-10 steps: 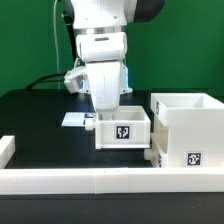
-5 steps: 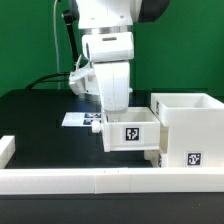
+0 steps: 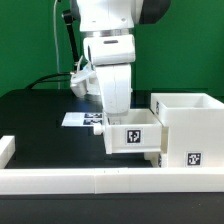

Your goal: Assemble drawer

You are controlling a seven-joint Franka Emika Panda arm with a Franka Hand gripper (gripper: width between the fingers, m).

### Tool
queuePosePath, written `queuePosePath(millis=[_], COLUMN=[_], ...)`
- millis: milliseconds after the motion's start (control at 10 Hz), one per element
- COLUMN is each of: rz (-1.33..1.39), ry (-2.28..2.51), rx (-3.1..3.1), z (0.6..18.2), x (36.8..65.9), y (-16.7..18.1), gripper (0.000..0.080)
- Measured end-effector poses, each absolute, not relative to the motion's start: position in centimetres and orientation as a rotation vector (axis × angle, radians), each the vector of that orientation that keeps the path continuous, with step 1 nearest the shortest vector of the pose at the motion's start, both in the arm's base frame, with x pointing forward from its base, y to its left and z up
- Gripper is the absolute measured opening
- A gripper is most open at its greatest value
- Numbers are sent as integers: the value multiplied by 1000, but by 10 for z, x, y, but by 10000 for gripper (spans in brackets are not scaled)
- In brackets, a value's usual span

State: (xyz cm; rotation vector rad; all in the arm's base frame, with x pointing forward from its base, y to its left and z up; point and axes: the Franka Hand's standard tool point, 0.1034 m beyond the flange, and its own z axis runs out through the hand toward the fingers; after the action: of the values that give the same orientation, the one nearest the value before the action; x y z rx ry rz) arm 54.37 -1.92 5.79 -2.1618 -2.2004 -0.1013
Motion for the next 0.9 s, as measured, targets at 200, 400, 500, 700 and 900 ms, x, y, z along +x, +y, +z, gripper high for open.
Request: queuePosePath(millis=[200, 400, 500, 700, 900], rz=[-103, -100, -96, -97, -98], ry=[-2202, -2197, -2193, -2194, -2196], rx=[-2161, -2159, -2155, -2147, -2142], z=[60, 57, 54, 52, 52], x=[547, 547, 546, 545, 544], y=[-15, -15, -14, -10, -8], gripper=[44, 44, 44, 44, 44])
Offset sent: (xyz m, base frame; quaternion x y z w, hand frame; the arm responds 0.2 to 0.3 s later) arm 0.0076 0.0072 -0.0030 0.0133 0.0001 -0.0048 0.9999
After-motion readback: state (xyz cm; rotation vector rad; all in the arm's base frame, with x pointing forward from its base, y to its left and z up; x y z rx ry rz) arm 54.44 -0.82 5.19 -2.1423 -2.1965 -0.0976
